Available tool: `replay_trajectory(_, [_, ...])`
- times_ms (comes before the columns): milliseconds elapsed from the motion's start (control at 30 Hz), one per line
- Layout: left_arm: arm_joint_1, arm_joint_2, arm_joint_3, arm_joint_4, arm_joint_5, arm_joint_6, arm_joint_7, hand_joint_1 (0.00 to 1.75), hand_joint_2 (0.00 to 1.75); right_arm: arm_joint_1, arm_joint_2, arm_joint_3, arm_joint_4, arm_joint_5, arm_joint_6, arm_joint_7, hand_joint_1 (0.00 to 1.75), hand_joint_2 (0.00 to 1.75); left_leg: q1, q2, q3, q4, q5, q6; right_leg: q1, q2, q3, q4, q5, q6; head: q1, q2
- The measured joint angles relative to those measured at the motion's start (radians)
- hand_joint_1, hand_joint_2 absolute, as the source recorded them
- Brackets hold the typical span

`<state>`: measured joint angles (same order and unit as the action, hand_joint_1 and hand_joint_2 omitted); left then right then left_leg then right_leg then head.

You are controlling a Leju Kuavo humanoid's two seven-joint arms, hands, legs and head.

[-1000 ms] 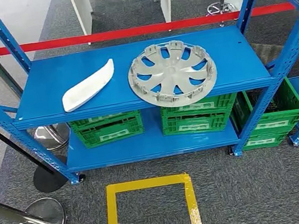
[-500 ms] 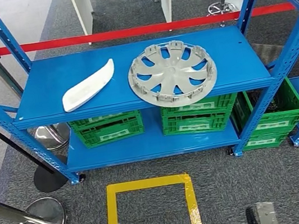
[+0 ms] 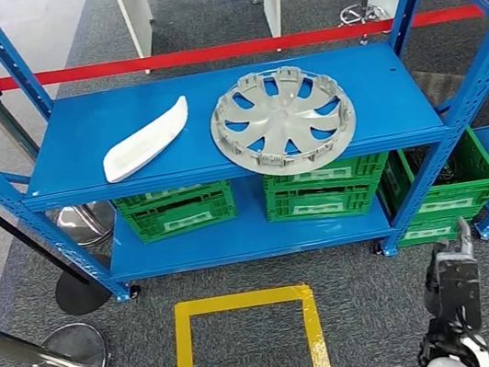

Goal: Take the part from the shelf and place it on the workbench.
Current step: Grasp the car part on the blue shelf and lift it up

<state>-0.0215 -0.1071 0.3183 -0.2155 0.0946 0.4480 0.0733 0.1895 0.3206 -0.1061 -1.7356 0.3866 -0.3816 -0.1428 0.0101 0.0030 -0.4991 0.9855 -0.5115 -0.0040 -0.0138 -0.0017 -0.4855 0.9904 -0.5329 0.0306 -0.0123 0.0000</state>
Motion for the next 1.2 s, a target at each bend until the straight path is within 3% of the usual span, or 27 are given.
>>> replay_trajectory(167, [-0.009,-0.012,0.021,0.000,0.008,0.005,0.007,0.00,0.00,-0.141,-0.017,0.075,0.029,0.002,0.029,0.088,0.00,0.00,0.000,-0.002,0.000,0.001,0.003,0.001,0.000,-0.002,-0.002,0.000,0.003,0.000,0.000,0.000])
replay_trajectory(433, [-0.008,-0.019,0.049,0.000,0.014,0.025,0.006,0.00,0.00,-0.263,-0.025,0.191,0.073,-0.103,0.003,0.103,0.00,0.00,0.000,-0.003,-0.001,0.001,0.003,0.001,0.000,-0.003,-0.003,0.000,0.003,0.000,0.000,0.000])
replay_trajectory(733, [-0.008,-0.037,0.088,0.000,0.038,0.048,0.012,0.00,0.00,-0.382,-0.026,0.456,0.054,-0.210,-0.069,0.112,0.00,0.00,0.000,-0.003,-0.002,0.001,0.004,0.001,0.000,-0.002,-0.004,0.001,0.003,0.000,0.000,0.000])
replay_trajectory(900, [-0.008,-0.043,0.107,0.000,0.045,0.051,-0.007,0.00,0.00,-0.415,-0.026,0.571,0.012,-0.249,-0.074,0.114,0.00,0.00,0.000,-0.003,-0.002,0.001,0.004,0.001,0.000,-0.003,-0.004,0.001,0.003,0.000,0.000,0.000])
replay_trajectory(1200, [-0.008,-0.044,0.126,0.000,0.045,0.064,0.013,0.00,0.00,-0.435,-0.027,0.656,-0.015,-0.271,-0.079,0.097,0.00,0.00,0.000,-0.003,-0.002,0.001,0.004,0.001,0.000,-0.003,-0.004,0.001,0.003,0.000,0.000,0.000])
